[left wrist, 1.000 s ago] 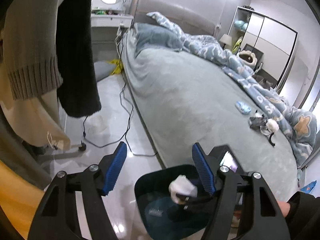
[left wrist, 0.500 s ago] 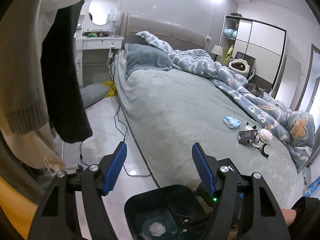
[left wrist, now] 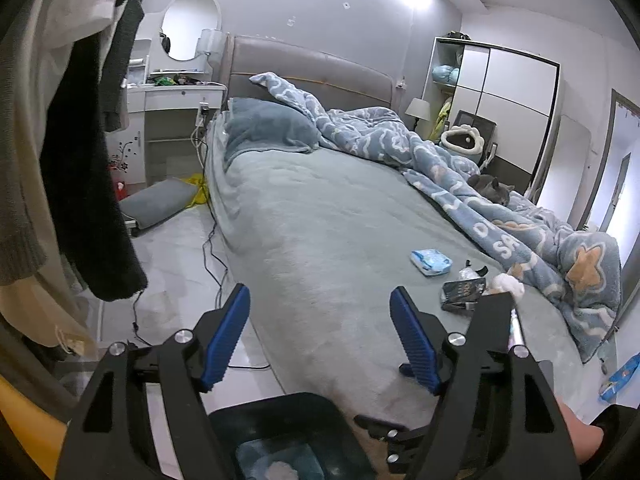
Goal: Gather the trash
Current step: 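Move both tools back over the bed toward the remaining items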
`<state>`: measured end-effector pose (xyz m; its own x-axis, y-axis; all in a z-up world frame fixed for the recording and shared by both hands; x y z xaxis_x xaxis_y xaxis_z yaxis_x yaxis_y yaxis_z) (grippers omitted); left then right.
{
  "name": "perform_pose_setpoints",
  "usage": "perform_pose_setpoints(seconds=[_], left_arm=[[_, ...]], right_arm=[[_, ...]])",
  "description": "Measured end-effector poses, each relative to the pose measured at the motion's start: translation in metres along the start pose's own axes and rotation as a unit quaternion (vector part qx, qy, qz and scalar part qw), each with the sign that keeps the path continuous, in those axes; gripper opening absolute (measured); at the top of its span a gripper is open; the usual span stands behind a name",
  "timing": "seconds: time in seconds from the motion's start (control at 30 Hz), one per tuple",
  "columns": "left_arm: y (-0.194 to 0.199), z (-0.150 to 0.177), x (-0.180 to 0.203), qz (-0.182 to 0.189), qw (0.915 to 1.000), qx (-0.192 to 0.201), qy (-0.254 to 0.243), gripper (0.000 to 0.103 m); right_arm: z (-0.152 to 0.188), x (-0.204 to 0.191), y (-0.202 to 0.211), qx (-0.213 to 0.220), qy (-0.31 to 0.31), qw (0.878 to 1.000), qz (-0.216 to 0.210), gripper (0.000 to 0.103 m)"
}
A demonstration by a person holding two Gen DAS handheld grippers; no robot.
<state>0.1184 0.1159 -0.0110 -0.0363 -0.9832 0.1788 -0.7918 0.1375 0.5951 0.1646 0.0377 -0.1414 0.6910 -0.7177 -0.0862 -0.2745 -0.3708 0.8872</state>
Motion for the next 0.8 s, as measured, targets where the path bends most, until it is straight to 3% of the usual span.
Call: perform_pose_setpoints(seconds=[0.53, 0.8], left_arm=[[-0.036, -0.007, 0.056, 0.023, 0.9997, -0.009, -0.007, 0.088], [-0.06, -0.008, 0.08, 0.031, 0.9992, -0.023, -0.01, 0.093]], right_arm=[[0.018, 0.088, 0.071, 0.101, -0.038, 0.992, 0.068, 0.082], [0.041, 0.14, 0.091, 0.119, -0.076, 0.986, 0.09, 0.082]])
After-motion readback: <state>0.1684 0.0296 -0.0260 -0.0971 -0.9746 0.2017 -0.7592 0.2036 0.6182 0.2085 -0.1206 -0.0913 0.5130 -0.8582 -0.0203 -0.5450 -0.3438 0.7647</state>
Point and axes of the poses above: each gripper's, at about its wrist camera, not at the fingertips, and y roughly against the way its jaws point, x to its right, z to its underside, the point moved 6 cm from there along -y, roughly the way its jaws point, and after that the axes turned 8 degrees about -x, right-handed, at the moved point
